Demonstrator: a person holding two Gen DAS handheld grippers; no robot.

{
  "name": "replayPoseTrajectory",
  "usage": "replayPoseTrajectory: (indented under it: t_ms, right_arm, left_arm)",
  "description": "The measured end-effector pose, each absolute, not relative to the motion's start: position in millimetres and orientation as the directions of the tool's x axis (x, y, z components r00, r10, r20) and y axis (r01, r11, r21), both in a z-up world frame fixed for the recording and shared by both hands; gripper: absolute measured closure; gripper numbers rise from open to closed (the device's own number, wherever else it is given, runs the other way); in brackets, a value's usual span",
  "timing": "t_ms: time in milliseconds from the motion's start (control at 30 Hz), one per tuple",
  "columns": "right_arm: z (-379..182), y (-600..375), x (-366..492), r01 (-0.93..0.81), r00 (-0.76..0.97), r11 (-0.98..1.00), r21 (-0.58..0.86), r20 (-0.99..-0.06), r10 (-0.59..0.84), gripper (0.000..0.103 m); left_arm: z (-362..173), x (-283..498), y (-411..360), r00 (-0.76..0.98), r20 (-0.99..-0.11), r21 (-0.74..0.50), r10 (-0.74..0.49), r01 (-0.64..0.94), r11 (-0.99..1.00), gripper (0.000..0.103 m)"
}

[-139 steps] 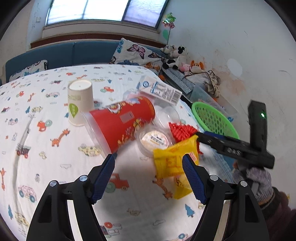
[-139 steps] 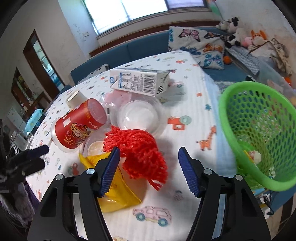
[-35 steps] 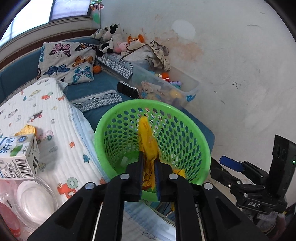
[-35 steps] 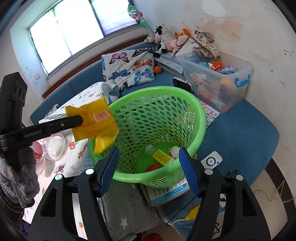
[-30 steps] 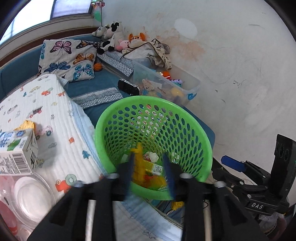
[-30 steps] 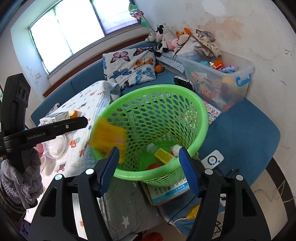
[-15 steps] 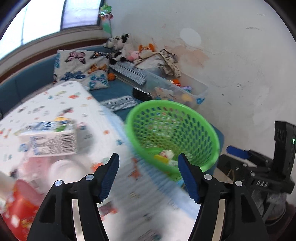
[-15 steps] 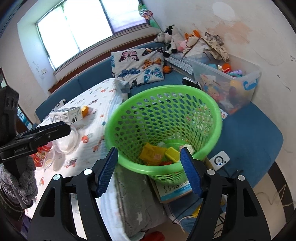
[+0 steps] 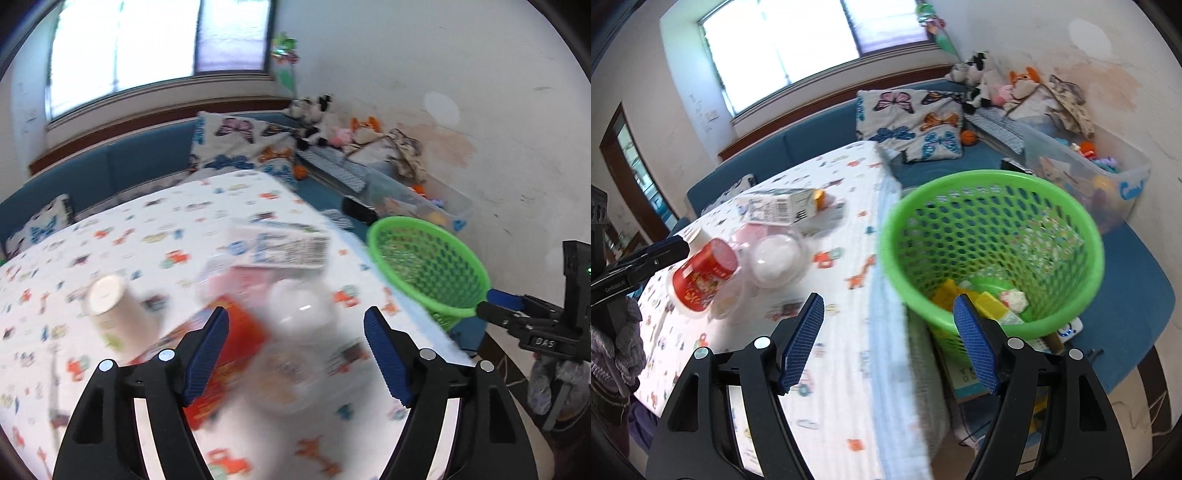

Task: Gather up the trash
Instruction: 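Grasp the red paper cup rim with the left gripper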

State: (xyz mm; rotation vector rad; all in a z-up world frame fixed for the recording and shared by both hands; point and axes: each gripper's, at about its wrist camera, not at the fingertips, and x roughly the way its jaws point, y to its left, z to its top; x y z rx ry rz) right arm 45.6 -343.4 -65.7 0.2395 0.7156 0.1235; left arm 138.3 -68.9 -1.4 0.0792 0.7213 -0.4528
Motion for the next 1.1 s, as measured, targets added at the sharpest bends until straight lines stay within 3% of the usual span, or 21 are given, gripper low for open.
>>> replayPoseTrajectory:
  t_ms: [400, 733, 1100]
  right_arm:
    - [-65.6, -273.5, 57.4, -0.175, 0.706, 0.958, 0.228, -0.649, 0.284, 0.029]
    - [-71.2, -230.3, 62.1, -0.262, 0.667, 0.944, 0.199, -0.67, 0.326, 0.029]
    - [-77.9, -212.9, 66.5, -0.287, 0.64, 0.938, 0.195, -0.689, 0.339, 0.029]
  left_arm:
    - [-21.0, 118.2, 23.6, 0.711, -0.637, -0.229, -0.298, 0.195, 0.954, 0.03]
    - [-56.9, 129.0, 45.1, 0.641, -0.615, -0.476, -0.458, 0.161, 0.865, 0.035]
    - [-76.2, 156.5, 42.9, 0.596, -0.545, -0.614, -0.59, 0.195, 0.765, 0.052]
